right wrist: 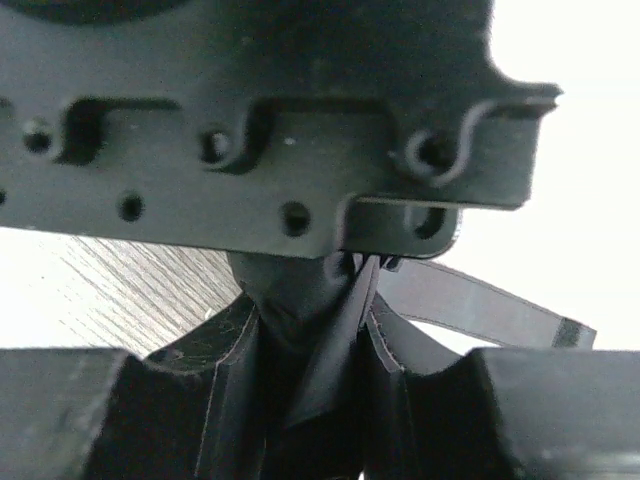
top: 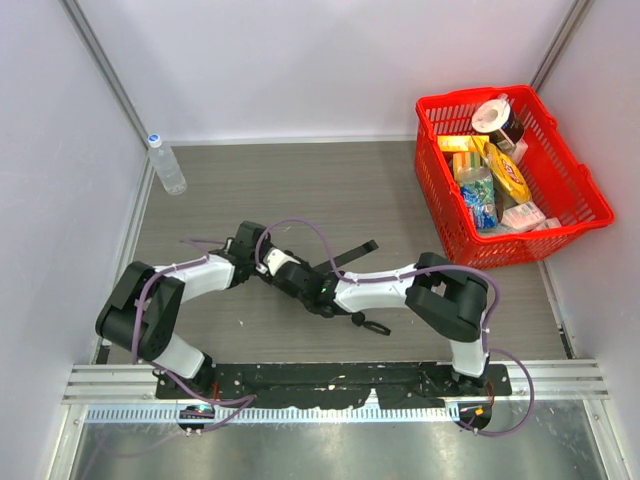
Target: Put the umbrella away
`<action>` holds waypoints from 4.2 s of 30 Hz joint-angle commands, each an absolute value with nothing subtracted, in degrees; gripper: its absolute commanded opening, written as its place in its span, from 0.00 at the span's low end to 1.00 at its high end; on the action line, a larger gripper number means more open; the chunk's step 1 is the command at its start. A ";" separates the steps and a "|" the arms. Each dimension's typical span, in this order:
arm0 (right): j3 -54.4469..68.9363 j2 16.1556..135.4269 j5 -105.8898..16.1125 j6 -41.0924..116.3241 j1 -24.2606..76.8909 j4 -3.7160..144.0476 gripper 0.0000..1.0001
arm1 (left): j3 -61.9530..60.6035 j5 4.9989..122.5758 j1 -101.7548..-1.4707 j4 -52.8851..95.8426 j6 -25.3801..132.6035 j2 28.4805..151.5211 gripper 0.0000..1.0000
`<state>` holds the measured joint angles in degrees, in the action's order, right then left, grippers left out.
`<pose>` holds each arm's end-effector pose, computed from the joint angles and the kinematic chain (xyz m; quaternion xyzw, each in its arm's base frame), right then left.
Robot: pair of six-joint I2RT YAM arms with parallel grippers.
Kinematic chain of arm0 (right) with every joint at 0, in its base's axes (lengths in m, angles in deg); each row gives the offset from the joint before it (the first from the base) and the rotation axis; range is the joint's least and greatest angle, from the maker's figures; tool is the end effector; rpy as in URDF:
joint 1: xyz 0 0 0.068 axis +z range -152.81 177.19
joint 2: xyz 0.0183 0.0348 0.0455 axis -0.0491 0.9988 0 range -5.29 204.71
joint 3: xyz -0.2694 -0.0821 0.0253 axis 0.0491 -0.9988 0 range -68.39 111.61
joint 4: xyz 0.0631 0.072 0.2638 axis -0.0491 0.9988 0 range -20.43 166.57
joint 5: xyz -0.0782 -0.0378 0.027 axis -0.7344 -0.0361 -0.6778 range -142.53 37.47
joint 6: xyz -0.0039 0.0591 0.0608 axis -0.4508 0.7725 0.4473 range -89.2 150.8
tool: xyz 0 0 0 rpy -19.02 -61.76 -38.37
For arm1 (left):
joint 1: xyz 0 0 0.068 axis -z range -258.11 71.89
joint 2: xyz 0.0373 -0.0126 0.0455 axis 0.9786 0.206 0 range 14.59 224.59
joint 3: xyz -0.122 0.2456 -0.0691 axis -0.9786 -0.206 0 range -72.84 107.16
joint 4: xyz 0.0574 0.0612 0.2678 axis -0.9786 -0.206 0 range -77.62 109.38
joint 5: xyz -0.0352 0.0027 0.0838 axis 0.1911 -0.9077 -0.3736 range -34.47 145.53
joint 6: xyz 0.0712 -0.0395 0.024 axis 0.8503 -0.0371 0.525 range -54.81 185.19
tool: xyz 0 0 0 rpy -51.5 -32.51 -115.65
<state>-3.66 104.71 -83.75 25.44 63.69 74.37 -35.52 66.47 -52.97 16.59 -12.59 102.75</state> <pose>0.2076 0.3805 0.1192 -0.4569 0.7869 -0.0505 0.4117 0.2771 -0.1456 0.1012 -0.3927 0.8609 -0.2995 0.1227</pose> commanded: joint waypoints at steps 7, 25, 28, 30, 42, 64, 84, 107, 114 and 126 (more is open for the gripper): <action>-14.68 104.75 -42.98 28.78 50.73 59.56 0.01 | -42.95 55.26 -53.33 8.73 -7.15 102.23 0.43; -9.59 117.31 -3.67 35.80 36.57 58.33 0.01 | -44.02 52.18 -54.56 12.69 1.91 98.26 0.91; -9.59 119.51 -0.33 39.50 35.25 55.25 0.01 | -44.10 53.33 -54.56 13.66 1.38 100.02 0.88; -9.68 120.39 1.43 41.43 34.37 53.05 0.01 | -44.63 53.59 -54.56 14.36 1.21 101.07 0.82; -6.87 120.23 -2.49 39.07 33.75 59.54 0.01 | -46.48 54.55 -54.56 18.41 2.79 104.86 0.01; 1.65 102.64 -52.33 28.96 52.46 74.14 0.72 | -44.19 57.37 -54.47 9.71 -2.75 106.18 0.00; -10.63 109.05 -35.72 33.77 47.74 60.20 0.01 | -44.10 59.04 -54.29 9.96 -2.84 102.23 0.30; -15.74 127.96 11.89 81.00 34.81 3.90 0.01 | -46.83 50.34 -54.29 14.19 6.04 103.02 0.46; -9.42 121.10 0.66 48.60 35.24 52.18 0.01 | -46.92 51.74 -54.38 15.15 6.13 102.57 0.01; -1.07 109.33 -21.50 44.94 39.20 69.22 0.53 | -47.62 55.26 -54.29 16.21 -1.33 103.01 0.00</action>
<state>-1.93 113.05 -10.01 49.22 38.05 59.09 -43.83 57.79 -54.63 31.82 -3.58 99.08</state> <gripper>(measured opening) 0.495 0.411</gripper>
